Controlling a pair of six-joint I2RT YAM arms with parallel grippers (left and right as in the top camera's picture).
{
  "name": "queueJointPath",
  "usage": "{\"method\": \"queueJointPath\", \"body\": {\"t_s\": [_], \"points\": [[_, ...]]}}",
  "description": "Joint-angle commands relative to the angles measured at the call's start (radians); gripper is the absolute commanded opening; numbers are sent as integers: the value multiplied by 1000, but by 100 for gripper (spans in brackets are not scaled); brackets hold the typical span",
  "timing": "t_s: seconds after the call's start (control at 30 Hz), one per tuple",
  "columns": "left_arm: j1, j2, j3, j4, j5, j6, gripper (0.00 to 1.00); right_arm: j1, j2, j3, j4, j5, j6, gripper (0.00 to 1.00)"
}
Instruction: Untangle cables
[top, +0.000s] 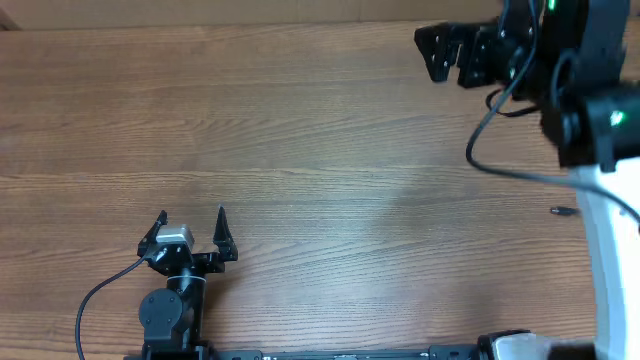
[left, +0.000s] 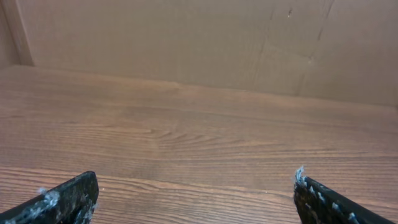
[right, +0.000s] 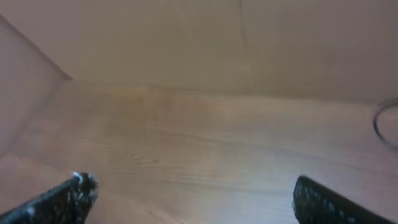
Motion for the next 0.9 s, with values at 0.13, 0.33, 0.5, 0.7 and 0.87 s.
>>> {"method": "queueJointPath", "body": {"t_s": [0.13, 0.33, 0.5, 0.7, 0.87], "points": [[6, -11, -4, 1, 9, 19, 100, 4, -294, -597, 470, -16, 5, 100], [6, -11, -4, 1, 9, 19, 99, 4, -506, -1031, 917, -16, 5, 100], [6, -11, -4, 0, 9, 19, 100, 4, -665, -1307, 1198, -12, 4, 100], [6, -11, -4, 1, 9, 19, 100, 3, -802, -1564, 1493, -4, 4, 100], [6, -11, -4, 1, 9, 19, 100, 0, -890, -1670, 1556, -1, 4, 100]]}}
